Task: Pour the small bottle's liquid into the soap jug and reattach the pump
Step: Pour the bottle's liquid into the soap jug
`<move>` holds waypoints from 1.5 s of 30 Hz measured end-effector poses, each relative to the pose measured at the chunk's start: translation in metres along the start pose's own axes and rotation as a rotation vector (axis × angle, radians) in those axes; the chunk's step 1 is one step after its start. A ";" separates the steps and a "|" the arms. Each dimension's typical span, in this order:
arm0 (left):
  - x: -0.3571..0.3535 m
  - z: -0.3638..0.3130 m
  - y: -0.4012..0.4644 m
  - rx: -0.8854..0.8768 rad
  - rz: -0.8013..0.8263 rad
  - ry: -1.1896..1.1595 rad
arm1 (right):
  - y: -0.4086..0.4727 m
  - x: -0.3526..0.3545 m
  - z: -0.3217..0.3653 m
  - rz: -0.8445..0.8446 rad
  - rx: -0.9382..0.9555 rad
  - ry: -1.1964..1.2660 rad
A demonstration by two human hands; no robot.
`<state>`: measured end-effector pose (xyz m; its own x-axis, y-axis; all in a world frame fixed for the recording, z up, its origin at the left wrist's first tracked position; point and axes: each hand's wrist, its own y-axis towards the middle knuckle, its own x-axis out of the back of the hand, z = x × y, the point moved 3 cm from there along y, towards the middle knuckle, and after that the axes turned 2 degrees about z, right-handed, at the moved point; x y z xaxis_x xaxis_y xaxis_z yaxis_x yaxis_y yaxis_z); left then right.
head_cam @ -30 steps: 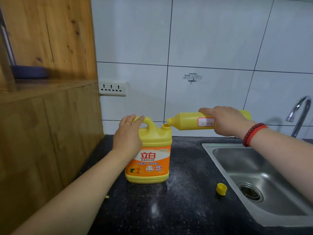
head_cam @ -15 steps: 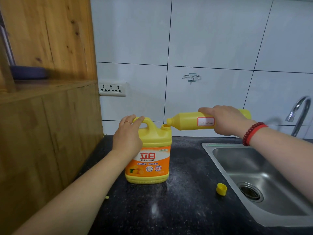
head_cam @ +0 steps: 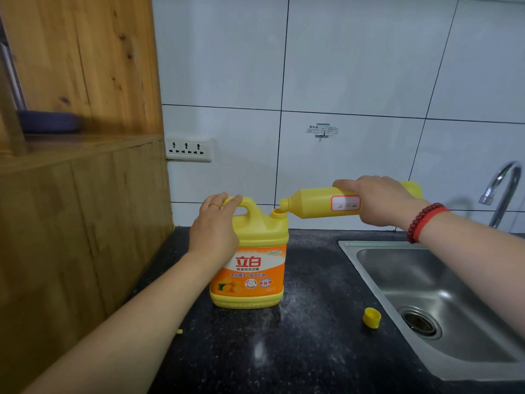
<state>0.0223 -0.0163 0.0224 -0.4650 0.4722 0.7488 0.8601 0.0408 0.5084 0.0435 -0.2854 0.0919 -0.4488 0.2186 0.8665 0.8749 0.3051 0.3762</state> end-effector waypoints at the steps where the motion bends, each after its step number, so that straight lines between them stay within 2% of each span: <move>1: 0.000 0.000 0.000 -0.001 0.000 0.001 | 0.000 0.000 0.000 -0.001 0.002 -0.003; 45: 0.000 0.001 0.000 -0.009 -0.008 -0.009 | 0.003 0.009 -0.001 0.003 -0.002 -0.005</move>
<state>0.0229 -0.0160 0.0222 -0.4700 0.4801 0.7407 0.8544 0.0368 0.5183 0.0428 -0.2831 0.1009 -0.4471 0.2246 0.8658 0.8767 0.3022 0.3743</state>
